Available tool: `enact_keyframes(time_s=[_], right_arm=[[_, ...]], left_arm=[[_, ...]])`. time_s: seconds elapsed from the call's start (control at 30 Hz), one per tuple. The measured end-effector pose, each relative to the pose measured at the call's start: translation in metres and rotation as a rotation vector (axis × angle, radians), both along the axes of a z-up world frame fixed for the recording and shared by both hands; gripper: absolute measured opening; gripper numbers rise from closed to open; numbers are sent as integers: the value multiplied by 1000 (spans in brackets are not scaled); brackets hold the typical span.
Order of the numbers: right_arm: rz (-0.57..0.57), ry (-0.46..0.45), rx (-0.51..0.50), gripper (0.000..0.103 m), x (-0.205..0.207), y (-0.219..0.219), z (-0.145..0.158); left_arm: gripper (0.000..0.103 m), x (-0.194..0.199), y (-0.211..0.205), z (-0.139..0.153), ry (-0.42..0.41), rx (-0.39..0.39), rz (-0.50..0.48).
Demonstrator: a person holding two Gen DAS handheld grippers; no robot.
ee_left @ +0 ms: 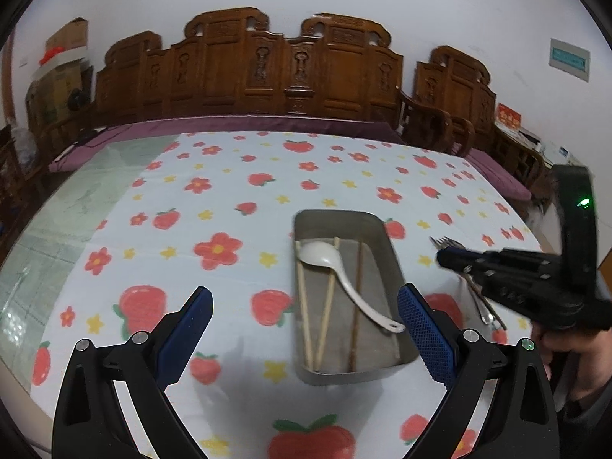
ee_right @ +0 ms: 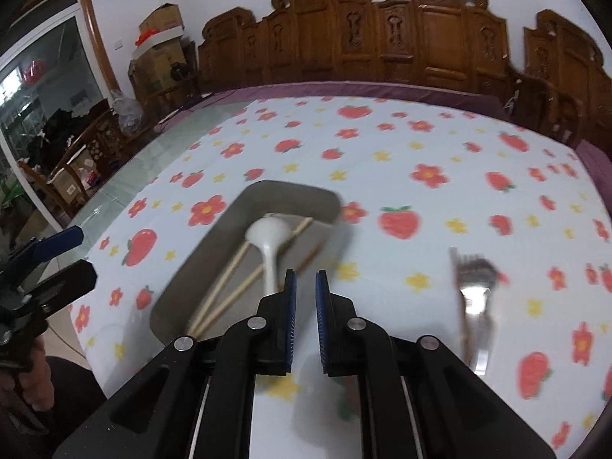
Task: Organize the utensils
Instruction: 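Lower the white ladle into the tray and open the right tool, then move the right tool back to the pile and grasp a wooden chopstick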
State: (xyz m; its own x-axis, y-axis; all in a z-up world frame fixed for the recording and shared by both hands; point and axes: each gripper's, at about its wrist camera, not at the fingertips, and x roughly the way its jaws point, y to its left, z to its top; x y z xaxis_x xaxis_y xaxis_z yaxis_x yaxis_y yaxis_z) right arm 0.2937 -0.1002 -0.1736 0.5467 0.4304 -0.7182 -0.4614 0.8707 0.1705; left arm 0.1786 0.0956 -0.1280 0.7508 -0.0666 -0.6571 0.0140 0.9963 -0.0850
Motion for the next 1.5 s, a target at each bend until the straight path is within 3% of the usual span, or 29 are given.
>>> enact_keyframes(time_s=[0.17, 0.27, 0.6, 0.9, 1.23, 1.27, 1.3, 1.5], right_arm=[[-48, -40, -30, 13, -14, -43, 12], [-77, -50, -42, 23, -25, -66, 14], [-169, -31, -116, 23, -47, -123, -13], [-150, 20, -104, 23, -40, -128, -48], [-109, 102, -136, 23, -44, -113, -83], [-107, 100, -140, 20, -45, -113, -83], [-103, 98, -144, 8, -45, -113, -82], [-104, 53, -107, 6, -53, -120, -67]], left_arm=[[93, -1, -25, -2, 3, 10, -51], [93, -4, -40, -4, 5, 14, -83], [93, -8, -88, -10, 8, 34, -172], [93, -4, -126, -28, 37, 83, -246], [93, -3, -139, -40, 55, 108, -273], [93, -3, -140, -41, 57, 108, -273], [93, -4, -140, -41, 56, 107, -274], [93, -3, -144, -44, 58, 125, -275]])
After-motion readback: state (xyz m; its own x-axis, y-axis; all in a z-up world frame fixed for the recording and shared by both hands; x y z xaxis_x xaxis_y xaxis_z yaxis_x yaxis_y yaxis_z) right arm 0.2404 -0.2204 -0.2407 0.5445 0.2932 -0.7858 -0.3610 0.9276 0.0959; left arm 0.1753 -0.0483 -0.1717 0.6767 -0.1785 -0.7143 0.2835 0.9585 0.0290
